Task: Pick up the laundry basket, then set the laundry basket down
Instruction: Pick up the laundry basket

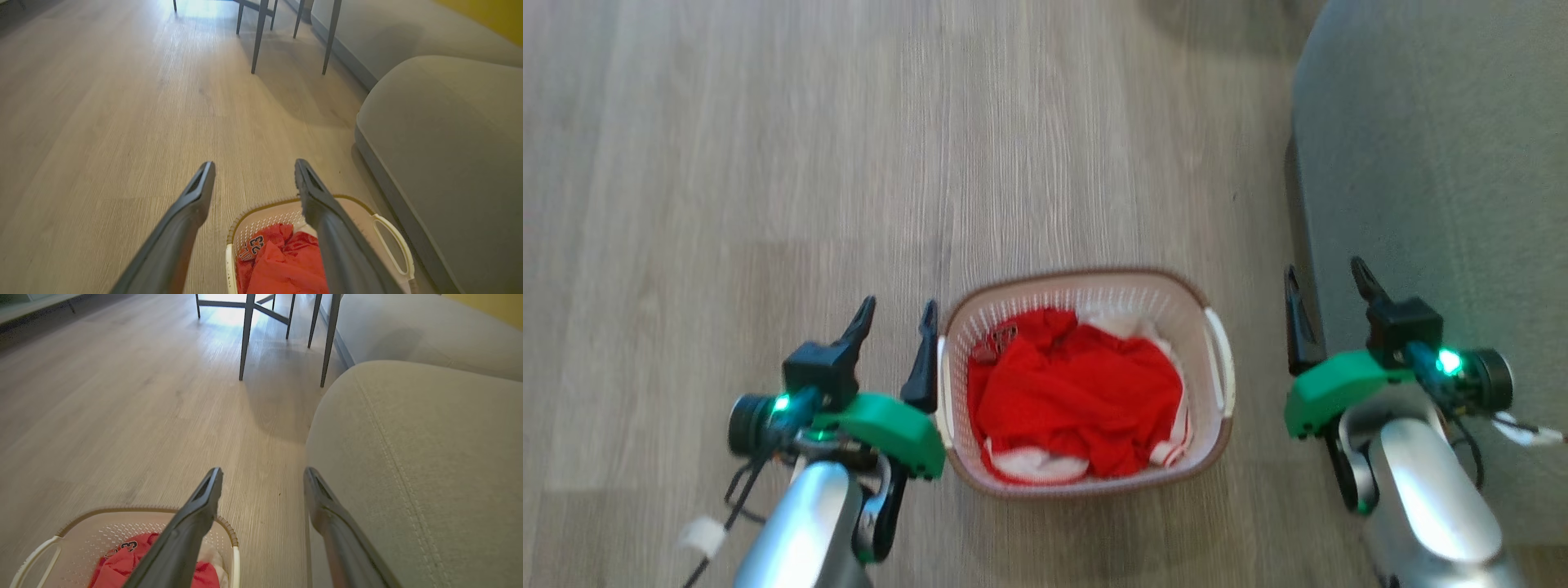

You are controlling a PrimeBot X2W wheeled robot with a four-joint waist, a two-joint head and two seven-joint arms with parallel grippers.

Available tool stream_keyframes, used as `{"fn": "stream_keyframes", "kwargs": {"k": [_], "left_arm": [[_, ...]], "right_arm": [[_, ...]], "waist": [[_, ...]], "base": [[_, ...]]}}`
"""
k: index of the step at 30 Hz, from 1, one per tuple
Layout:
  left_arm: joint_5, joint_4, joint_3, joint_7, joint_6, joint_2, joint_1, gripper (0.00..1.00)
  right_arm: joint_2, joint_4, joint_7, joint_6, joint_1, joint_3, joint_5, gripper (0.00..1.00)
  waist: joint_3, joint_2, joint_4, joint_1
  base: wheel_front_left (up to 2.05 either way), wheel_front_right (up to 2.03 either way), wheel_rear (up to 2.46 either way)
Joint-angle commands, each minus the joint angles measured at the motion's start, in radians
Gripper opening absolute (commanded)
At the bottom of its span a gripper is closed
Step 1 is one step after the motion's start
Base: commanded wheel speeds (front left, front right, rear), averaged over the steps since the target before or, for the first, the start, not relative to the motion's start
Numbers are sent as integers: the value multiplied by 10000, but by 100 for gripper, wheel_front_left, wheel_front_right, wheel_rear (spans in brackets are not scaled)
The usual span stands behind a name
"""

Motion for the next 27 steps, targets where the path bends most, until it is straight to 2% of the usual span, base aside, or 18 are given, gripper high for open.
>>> {"fn": "stream_keyframes", "kwargs": {"k": [1, 14, 20, 27], "left_arm": [[36, -19, 206, -93, -99, -10, -543, 100], [-684, 3508, -1069, -93, -676, -10, -3178, 100], [-1017, 4643, -1833, -93, -707, -10, -4158, 100], [-1742, 6017, -3058, -93, -941, -10, -5004, 100]], "right_arm": [[60, -33, -120, 16, -432, 248, -58, 100], [41, 3259, -120, 16, -2883, 356, -311, 100], [43, 4728, -49, 16, -3791, 705, -251, 100], [-24, 6057, 180, 16, -4581, 1152, 99, 100]], "waist": [[959, 0, 58, -2], [3511, 0, 292, -2], [4263, 0, 424, -2], [4843, 0, 490, -2]], "base": [[0, 0, 0], [0, 0, 0], [0, 0, 0], [0, 0, 0]]}}
